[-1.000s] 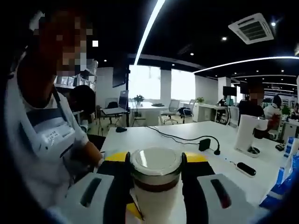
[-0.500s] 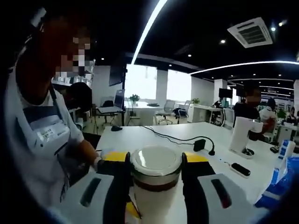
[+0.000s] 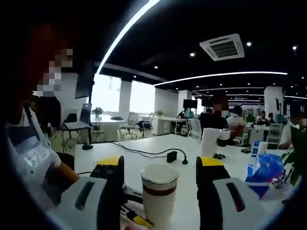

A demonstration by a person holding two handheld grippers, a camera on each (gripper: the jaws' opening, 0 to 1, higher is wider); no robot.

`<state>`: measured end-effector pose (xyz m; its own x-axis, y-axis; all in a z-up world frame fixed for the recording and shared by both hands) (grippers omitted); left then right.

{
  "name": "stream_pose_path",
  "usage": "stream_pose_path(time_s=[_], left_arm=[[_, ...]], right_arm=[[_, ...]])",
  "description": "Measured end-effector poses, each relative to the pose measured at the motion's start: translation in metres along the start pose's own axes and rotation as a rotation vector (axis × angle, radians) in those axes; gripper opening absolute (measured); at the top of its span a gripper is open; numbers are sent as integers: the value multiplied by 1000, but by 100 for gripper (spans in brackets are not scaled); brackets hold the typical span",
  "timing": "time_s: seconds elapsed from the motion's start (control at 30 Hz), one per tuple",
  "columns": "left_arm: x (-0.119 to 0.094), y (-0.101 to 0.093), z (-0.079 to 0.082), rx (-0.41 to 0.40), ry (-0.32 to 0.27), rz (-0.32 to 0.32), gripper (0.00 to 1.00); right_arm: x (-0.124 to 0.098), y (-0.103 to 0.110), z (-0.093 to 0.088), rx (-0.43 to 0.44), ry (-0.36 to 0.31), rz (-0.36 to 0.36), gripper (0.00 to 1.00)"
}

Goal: Grasp the water cup twist off the cup lid place the cup lid on the table

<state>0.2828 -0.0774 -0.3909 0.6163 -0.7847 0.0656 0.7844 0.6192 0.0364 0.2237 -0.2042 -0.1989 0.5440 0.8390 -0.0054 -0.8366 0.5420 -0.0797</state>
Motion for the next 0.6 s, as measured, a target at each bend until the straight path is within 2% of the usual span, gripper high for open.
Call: stream_pose_path(time_s=[0.13, 0.2, 0.27, 0.37, 0.5, 0.6], left_arm=[[0, 0, 0, -4, 2, 0, 45], [0, 0, 0, -4, 2, -1, 45], [0, 0, 0, -9, 3, -1, 45], [0, 0, -1, -13, 5, 0, 45], [0, -1, -1, -14, 6, 2, 45], [0, -1, -2, -15, 6, 2, 45]], right_arm=[[-4, 34, -18, -30, 28, -124, 66], [-6, 48, -26, -5, 12, -175, 66], [-7, 57, -34, 26, 7, -194, 66], [-11, 66, -47, 48, 9, -261, 66], [-13, 73, -57, 83, 16, -286, 66], [-15, 72, -59, 77, 25, -305, 66]])
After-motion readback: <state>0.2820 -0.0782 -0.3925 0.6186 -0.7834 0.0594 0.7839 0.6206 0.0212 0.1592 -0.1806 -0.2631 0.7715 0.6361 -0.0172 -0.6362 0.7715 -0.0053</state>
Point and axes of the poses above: the point that each gripper's makers call its tool centre point, and the gripper's own axes: x roughly forward along the fingers, y roughly to its left, z roughly out of its top, the point moved 7 cm from there along -x, roughly backward along the fingers, and after that the axes turned 13 degrees about z, right-handed, at the moved point
